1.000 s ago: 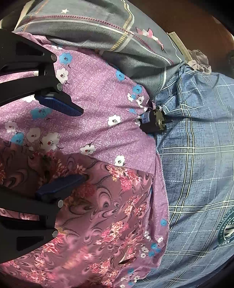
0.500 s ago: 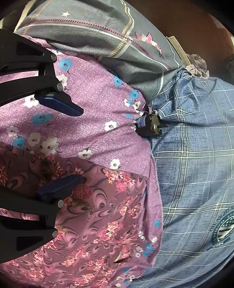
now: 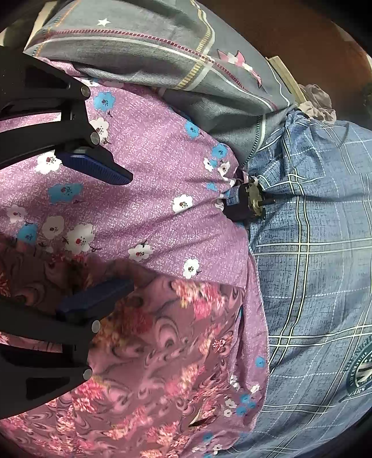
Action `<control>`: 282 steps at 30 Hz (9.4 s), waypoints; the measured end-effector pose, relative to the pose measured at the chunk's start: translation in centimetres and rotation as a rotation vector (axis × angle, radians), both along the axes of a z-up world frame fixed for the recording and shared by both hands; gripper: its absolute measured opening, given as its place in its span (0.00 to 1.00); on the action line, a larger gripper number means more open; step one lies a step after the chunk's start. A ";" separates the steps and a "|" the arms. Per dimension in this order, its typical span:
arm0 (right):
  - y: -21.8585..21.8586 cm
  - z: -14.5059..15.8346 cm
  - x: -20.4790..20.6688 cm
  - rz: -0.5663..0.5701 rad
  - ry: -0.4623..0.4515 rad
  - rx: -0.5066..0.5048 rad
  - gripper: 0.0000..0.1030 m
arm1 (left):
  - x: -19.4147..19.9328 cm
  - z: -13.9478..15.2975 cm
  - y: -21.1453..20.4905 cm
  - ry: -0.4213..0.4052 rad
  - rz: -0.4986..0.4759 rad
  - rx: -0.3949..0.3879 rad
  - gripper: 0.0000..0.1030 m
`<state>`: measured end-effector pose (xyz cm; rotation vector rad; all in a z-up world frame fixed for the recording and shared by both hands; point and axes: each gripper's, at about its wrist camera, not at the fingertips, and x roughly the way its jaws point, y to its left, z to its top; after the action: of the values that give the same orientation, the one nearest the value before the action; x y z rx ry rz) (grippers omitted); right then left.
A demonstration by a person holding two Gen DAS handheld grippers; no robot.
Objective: Fold small clothes
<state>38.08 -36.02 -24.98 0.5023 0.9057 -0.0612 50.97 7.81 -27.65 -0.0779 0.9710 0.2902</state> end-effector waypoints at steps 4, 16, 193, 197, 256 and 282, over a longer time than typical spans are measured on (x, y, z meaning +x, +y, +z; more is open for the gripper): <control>-0.6 -1.7 0.8 -0.020 0.069 -0.061 0.08 | 0.4 -0.8 -0.7 0.034 -0.024 0.028 0.67; -0.1 3.2 -2.2 -0.097 -0.105 -0.267 0.41 | -1.2 2.6 -2.1 -0.105 -0.042 0.076 0.65; -2.4 13.0 -17.3 0.248 -0.245 0.270 0.03 | -22.5 11.7 13.0 -0.335 -0.391 -0.689 0.03; -5.3 12.2 -9.9 0.161 -0.256 0.290 0.03 | -14.5 11.2 12.7 -0.320 -0.349 -0.675 0.03; 11.2 2.6 5.3 0.237 -0.081 -0.124 0.32 | -2.1 1.8 -1.3 -0.100 0.045 -0.216 0.73; -2.1 -1.5 1.6 0.018 -0.024 -0.026 0.13 | 0.6 -1.0 -9.0 -0.002 -0.100 -0.058 0.77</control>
<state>39.66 -38.13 -26.44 0.4694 0.8847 -0.0503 51.52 -1.17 -28.62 -0.0821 0.9785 0.1702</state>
